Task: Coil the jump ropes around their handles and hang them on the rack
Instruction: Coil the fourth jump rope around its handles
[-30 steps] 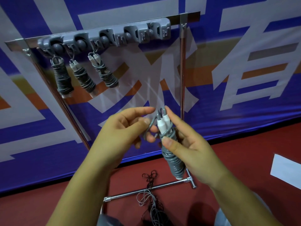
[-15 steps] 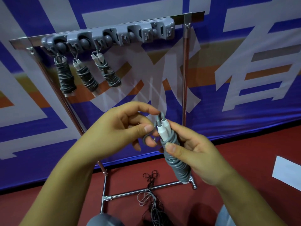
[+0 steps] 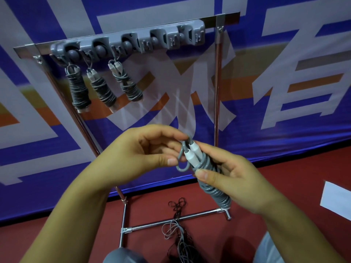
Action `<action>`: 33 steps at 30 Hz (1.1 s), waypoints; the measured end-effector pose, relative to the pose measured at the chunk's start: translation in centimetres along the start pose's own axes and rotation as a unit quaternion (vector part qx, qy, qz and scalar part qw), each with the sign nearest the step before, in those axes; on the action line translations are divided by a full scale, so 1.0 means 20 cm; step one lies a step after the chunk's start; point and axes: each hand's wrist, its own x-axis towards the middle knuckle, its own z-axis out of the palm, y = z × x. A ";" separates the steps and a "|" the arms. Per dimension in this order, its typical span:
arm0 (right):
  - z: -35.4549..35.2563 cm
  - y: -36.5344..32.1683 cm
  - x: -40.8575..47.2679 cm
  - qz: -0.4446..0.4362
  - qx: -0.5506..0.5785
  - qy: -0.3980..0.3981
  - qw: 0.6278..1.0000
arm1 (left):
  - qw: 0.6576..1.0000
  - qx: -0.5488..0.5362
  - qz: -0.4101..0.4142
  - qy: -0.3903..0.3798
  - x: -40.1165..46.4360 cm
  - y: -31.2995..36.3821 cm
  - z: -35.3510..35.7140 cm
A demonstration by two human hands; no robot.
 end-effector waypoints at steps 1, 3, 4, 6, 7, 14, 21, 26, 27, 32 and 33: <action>0.00 0.00 0.00 0.004 0.003 -0.008 1.000 | 1.000 0.004 -0.001 -0.017 0.00 0.00 -0.01; -0.02 -0.01 0.00 0.009 0.012 -0.035 0.999 | 0.999 0.006 0.002 -0.034 0.00 0.01 -0.02; -0.03 -0.02 0.00 0.010 0.015 -0.048 0.999 | 0.999 0.005 0.004 -0.037 0.01 0.01 -0.02; -0.05 -0.03 0.02 0.007 0.007 -0.071 0.997 | 0.999 0.009 0.001 -0.034 0.02 0.01 -0.01; -0.06 -0.03 0.03 0.005 0.002 -0.080 0.997 | 0.999 0.015 0.000 -0.029 0.02 0.00 -0.01; -0.07 -0.01 0.04 -0.003 0.033 -0.105 0.994 | 0.976 0.188 0.109 0.002 0.02 -0.04 0.03; -0.08 0.03 0.08 0.039 0.245 -0.173 0.953 | 0.954 0.224 0.197 0.030 0.04 -0.03 0.04; -0.04 0.07 0.11 0.050 0.366 -0.267 0.890 | 0.957 0.233 0.173 0.020 0.05 0.02 0.02; -0.04 0.07 0.11 0.051 0.370 -0.274 0.886 | 0.959 0.233 0.159 0.007 0.05 0.04 0.01; -0.05 0.07 0.10 0.073 0.363 -0.284 0.885 | 0.974 0.201 0.099 -0.045 0.05 0.07 0.00; -0.05 0.07 0.10 0.077 0.366 -0.285 0.883 | 0.977 0.185 0.092 -0.048 0.05 0.07 0.00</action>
